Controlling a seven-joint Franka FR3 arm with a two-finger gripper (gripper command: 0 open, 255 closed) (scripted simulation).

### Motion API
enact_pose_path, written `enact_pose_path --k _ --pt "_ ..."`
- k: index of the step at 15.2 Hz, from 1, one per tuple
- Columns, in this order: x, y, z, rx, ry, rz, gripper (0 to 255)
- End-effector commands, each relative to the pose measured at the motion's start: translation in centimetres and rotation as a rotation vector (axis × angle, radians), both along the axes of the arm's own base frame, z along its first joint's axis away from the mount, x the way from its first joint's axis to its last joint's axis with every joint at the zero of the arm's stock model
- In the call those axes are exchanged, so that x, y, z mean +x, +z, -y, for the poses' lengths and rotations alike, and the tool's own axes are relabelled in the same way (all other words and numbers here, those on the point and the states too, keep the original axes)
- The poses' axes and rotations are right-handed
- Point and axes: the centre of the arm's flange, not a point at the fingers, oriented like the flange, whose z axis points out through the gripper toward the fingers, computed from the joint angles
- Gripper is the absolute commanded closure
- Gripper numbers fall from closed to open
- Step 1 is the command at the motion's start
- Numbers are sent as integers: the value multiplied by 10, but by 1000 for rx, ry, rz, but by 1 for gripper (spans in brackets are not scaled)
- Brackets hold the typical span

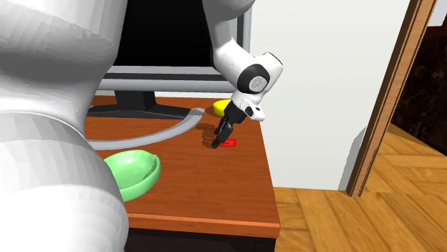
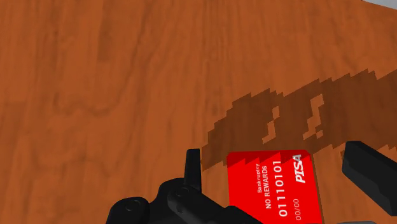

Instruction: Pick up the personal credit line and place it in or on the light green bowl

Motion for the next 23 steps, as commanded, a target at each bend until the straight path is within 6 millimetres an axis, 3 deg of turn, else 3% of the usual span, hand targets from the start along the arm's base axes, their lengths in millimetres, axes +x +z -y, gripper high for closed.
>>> enact_pose_path --k 1,10,23 --pt "0 0 0 0 0 0 255" --pt "0 0 0 0 0 0 255" --pt "0 69 0 0 0 0 255"
